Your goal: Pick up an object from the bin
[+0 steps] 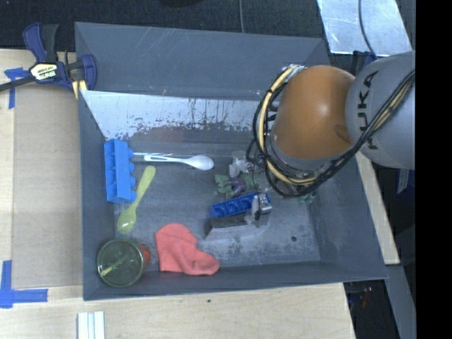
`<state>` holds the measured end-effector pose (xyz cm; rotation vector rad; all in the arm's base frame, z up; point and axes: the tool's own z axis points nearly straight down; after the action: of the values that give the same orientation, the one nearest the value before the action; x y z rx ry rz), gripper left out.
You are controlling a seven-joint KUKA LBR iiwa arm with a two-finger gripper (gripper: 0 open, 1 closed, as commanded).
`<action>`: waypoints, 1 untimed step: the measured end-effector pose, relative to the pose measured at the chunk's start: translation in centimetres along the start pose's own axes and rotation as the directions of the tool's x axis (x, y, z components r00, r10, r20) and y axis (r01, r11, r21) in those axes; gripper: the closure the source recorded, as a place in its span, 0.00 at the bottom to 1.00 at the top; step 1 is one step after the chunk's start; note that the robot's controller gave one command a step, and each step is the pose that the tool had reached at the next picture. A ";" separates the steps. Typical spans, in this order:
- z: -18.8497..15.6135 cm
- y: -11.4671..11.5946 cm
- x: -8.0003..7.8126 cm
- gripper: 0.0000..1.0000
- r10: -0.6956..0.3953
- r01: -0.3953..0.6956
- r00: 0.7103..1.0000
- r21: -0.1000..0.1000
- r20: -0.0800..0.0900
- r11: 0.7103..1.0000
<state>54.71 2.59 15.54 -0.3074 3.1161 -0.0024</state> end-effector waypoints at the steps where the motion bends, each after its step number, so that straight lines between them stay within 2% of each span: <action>1: 0.5 -0.1 -0.4 0.00 -0.065 0.065 0.998 -0.001 0.000 0.998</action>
Offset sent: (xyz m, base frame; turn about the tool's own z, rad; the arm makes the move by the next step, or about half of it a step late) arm 0.0125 -0.0116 -0.0854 -0.3276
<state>55.08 2.59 15.06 -0.4083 3.1049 -0.0019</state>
